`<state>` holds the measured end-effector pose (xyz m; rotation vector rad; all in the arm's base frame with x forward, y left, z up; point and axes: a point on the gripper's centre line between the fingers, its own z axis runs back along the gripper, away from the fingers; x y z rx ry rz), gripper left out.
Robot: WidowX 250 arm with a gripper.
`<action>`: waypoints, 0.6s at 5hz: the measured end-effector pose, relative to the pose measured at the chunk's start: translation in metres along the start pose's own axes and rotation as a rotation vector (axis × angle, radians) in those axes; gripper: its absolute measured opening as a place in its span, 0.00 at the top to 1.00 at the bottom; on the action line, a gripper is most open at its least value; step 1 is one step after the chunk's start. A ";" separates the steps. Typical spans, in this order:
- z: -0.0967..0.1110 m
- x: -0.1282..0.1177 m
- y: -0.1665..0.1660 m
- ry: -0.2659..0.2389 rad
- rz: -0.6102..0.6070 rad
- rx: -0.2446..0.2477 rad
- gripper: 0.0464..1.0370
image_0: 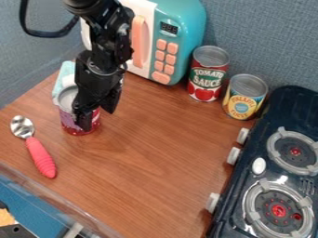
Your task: Push the can to the left side of the table
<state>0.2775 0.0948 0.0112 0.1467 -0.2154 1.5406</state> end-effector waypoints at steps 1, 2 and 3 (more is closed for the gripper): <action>0.012 -0.024 -0.002 0.034 -0.053 -0.019 0.04; 0.039 -0.049 -0.004 0.038 -0.138 -0.056 0.04; 0.062 -0.050 0.000 0.019 -0.175 -0.073 0.04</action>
